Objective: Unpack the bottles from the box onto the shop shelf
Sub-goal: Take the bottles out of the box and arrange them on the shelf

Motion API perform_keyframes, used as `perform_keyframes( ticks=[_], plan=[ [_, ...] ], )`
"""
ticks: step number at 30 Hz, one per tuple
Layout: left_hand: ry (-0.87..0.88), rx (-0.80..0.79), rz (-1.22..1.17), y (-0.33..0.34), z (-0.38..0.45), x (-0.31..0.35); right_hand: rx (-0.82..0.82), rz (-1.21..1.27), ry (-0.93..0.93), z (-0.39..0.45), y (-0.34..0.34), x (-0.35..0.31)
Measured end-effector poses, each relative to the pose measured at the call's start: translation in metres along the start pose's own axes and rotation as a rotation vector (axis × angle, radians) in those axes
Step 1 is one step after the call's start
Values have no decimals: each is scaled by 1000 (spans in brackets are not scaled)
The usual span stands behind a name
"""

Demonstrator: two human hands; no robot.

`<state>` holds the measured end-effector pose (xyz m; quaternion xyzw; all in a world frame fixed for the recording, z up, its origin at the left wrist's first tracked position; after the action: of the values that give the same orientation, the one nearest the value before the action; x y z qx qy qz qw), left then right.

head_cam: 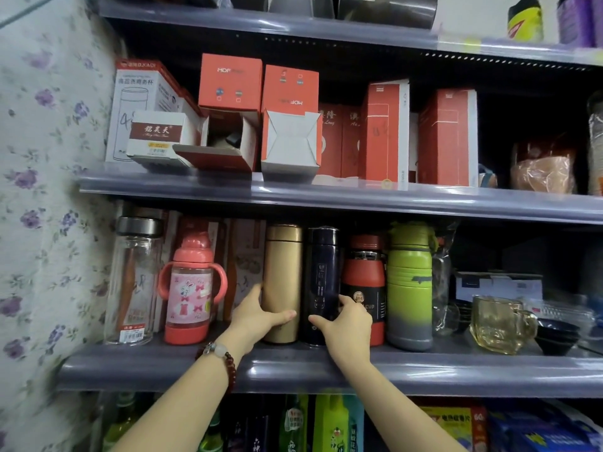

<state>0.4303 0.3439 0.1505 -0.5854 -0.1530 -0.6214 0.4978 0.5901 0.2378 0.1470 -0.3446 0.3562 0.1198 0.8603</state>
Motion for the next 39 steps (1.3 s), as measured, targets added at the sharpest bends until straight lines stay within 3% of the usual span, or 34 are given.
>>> perform_keyframes(
  ticks=[5, 9, 14, 17, 19, 22, 27, 31, 35, 39],
  plan=[
    [-44, 2, 149, -1, -16, 14, 52, -5, -58, -16, -13, -18],
    [37, 113, 191, -35, -45, 33, 74, 35, -291, -42, -8, -62],
    [251, 436, 128, -111, -92, 41, -168, 174, -384, -55, 45, -104],
    [185, 661, 101, -167, -112, 12, -302, 234, -331, -53, 80, -119],
    [95, 725, 133, -196, -121, -9, -383, 313, -259, -49, 97, -126],
    [-29, 657, 148, -215, -124, -36, -449, 401, -177, -37, 116, -135],
    [-51, 622, 283, -217, -111, -43, -425, 515, -101, -18, 134, -147],
    [-91, 509, 205, -204, -88, -51, -430, 538, -68, -18, 150, -151],
    [-120, 529, 205, -203, -79, -55, -368, 513, -82, -17, 155, -149],
    [-46, 459, 131, -208, -79, -57, -324, 484, -109, -16, 138, -145]
  ],
)
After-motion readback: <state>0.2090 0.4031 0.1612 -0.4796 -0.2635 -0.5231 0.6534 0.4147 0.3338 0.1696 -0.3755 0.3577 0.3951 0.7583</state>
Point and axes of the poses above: each hand's wrist, its own z-axis towards the middle knuckle, its own y-axis out of the palm, x = y × z, the point moved 7 cm from there along z, towards the middle knuckle, and after that the axes turned 14 degrees about -x, right-handed, at the moved point
